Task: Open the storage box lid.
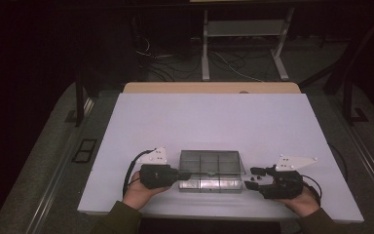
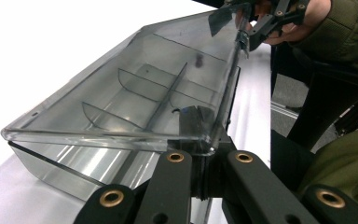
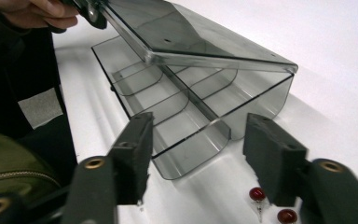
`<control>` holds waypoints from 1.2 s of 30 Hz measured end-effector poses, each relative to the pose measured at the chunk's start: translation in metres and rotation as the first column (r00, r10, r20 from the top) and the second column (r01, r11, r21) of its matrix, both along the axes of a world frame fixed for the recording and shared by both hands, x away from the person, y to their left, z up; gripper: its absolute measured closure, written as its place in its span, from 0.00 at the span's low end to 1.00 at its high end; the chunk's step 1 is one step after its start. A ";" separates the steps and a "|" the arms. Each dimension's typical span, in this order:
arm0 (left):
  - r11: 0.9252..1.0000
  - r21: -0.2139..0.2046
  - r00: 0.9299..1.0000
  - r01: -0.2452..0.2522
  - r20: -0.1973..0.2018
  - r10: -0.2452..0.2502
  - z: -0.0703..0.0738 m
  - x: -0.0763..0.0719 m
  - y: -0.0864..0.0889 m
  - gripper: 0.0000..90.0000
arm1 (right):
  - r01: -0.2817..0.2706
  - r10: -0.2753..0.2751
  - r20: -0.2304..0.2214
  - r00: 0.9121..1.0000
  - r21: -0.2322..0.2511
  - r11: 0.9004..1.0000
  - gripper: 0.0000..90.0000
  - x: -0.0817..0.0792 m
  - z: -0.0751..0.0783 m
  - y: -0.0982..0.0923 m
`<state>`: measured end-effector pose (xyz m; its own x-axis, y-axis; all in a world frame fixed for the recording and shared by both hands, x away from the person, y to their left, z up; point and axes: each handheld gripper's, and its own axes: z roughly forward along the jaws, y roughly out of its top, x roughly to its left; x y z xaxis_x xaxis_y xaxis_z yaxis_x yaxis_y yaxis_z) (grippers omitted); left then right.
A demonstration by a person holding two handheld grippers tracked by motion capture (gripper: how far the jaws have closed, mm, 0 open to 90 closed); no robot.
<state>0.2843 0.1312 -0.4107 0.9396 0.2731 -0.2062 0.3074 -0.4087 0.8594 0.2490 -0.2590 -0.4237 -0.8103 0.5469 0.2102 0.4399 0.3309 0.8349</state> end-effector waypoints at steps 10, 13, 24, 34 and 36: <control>1.000 -0.018 1.000 -0.003 0.011 0.003 0.005 0.005 0.000 0.99 | 0.041 -0.041 -0.025 0.999 0.003 0.999 0.37 0.002 -0.003 -0.002; 1.000 -0.020 1.000 -0.003 0.017 0.003 0.008 0.007 0.000 0.99 | 0.039 -0.039 -0.022 0.999 0.010 0.999 0.34 0.002 -0.003 -0.002; 1.000 -0.012 0.999 0.000 0.049 0.001 0.018 0.015 -0.001 0.99 | 0.062 -0.062 0.033 0.998 -0.002 0.998 0.29 -0.001 -0.003 -0.002; 1.000 -0.020 0.997 -0.008 0.078 0.009 0.029 0.023 -0.002 0.99 | 0.073 -0.073 0.021 0.997 0.012 0.997 0.29 0.000 -0.004 -0.005; 1.000 -0.021 0.996 -0.008 0.085 0.010 0.031 0.024 -0.002 0.99 | 0.074 -0.074 0.019 0.997 0.013 0.997 0.29 0.000 -0.004 -0.005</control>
